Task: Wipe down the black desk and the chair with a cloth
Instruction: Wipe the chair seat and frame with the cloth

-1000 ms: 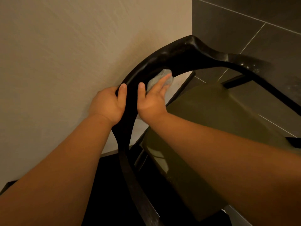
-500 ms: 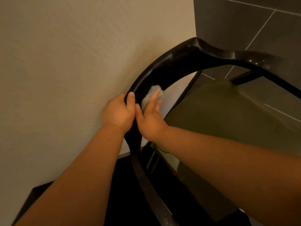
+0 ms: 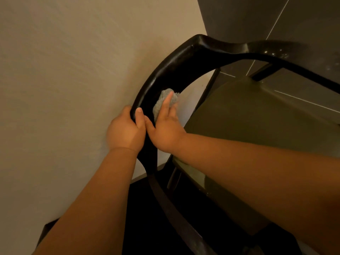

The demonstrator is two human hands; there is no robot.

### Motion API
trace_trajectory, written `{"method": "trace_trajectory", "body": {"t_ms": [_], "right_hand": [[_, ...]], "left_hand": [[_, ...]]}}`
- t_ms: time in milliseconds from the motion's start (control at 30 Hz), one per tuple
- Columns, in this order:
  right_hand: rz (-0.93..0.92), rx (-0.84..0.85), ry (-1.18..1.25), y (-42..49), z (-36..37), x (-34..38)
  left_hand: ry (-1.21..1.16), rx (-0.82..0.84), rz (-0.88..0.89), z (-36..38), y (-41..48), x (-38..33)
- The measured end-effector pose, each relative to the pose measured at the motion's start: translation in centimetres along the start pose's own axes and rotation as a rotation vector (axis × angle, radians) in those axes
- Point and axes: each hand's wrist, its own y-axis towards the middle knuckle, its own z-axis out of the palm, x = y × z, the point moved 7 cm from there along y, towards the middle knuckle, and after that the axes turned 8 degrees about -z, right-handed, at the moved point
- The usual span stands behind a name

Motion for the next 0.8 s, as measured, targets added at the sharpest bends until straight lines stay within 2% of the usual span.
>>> {"method": "trace_trajectory", "body": {"t_ms": [133,200,400,467,633,700,800], "right_hand": [[0.052,-0.213,0.061,1.9,-3.0,-0.4],[0.093,-0.253,0.099,2.2,-3.0,-0.3],[-0.068,0.066,0.028,-0.7,1.2,-1.2],[-0.045,0.068,0.100,-0.2,0.1,-1.3],[0.033,-0.164,0.201,2.1,-3.3,0.7],[-0.001,-0.119,0.155,1.8,-2.4,0.6],[-0.079,0.062,-0.009,0.6,-0.6,-1.6]], "left_hand": [[-0.003,-0.047,0.049,0.0,-0.5,0.1],[-0.012,-0.049,0.054,0.1,-0.6,0.0],[-0.008,-0.093,0.079,0.0,-0.6,0.0],[0.024,-0.108,0.067,0.0,-0.7,-0.1],[0.091,-0.135,0.009,0.2,-0.9,-0.1],[0.106,-0.134,0.001,0.2,-0.9,0.0],[0.132,-0.136,0.005,0.2,-0.9,-0.4]]}}
